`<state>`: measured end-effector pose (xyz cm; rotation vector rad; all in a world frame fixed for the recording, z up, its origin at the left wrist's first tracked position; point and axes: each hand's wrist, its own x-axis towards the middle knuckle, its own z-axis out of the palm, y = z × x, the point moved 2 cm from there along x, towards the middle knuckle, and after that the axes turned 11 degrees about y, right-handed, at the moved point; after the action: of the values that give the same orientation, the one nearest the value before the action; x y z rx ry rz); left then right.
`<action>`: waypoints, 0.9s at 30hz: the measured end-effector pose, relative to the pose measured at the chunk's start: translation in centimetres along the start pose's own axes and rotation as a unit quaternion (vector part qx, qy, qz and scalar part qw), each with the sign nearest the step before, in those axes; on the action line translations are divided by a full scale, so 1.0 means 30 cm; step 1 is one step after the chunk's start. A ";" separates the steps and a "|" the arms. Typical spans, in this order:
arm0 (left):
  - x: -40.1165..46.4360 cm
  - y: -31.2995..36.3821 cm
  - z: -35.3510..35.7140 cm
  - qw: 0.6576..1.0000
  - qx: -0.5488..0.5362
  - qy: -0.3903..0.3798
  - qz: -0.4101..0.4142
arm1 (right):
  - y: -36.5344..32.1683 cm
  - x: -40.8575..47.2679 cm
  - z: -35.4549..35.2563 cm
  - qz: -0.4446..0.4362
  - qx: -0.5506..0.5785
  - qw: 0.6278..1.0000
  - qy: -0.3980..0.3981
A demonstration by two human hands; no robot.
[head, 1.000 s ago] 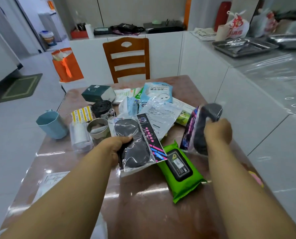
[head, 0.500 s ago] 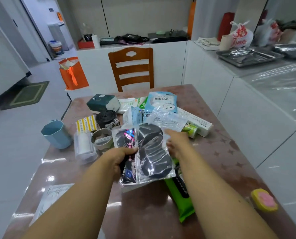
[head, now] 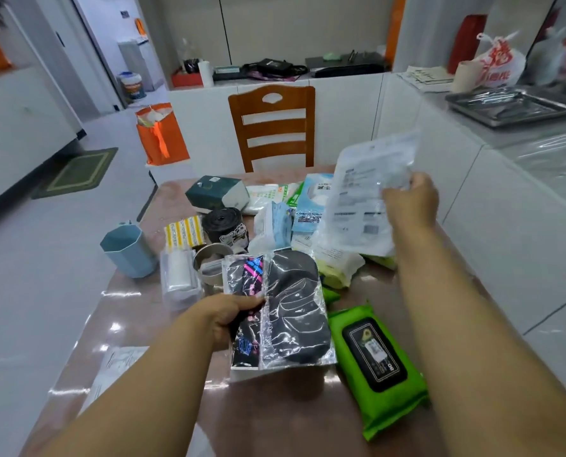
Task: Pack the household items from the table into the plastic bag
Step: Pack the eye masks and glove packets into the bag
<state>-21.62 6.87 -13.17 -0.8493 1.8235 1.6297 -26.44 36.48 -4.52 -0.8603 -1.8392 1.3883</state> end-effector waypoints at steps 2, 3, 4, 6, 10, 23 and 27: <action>-0.004 -0.002 0.012 1.000 -0.018 -0.016 0.000 | -0.029 0.041 -0.074 0.067 0.105 0.991 -0.048; -0.006 -0.001 0.021 0.999 -0.026 -0.020 0.001 | -0.021 0.036 -0.093 0.136 0.149 0.974 -0.104; -0.012 0.000 0.032 0.999 -0.034 -0.024 0.002 | 0.000 0.013 -0.098 0.205 0.154 0.952 -0.168; -0.022 0.010 0.058 0.997 -0.068 -0.040 0.003 | 0.083 -0.066 -0.078 0.299 0.097 0.902 -0.296; -0.053 0.057 0.105 0.988 -0.128 -0.072 0.037 | 0.255 -0.251 -0.011 0.344 0.032 0.853 -0.391; 0.072 0.062 0.133 0.995 -0.066 -0.066 0.015 | 0.257 0.128 0.255 0.108 -0.241 0.959 -0.099; 0.094 0.042 0.143 0.994 -0.045 -0.093 0.018 | 0.288 0.202 0.372 0.110 -0.260 0.949 -0.141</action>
<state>-24.48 10.94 -14.98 -0.6807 1.6557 1.7621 -38.06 37.43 -14.50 -1.2072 -2.4553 1.2157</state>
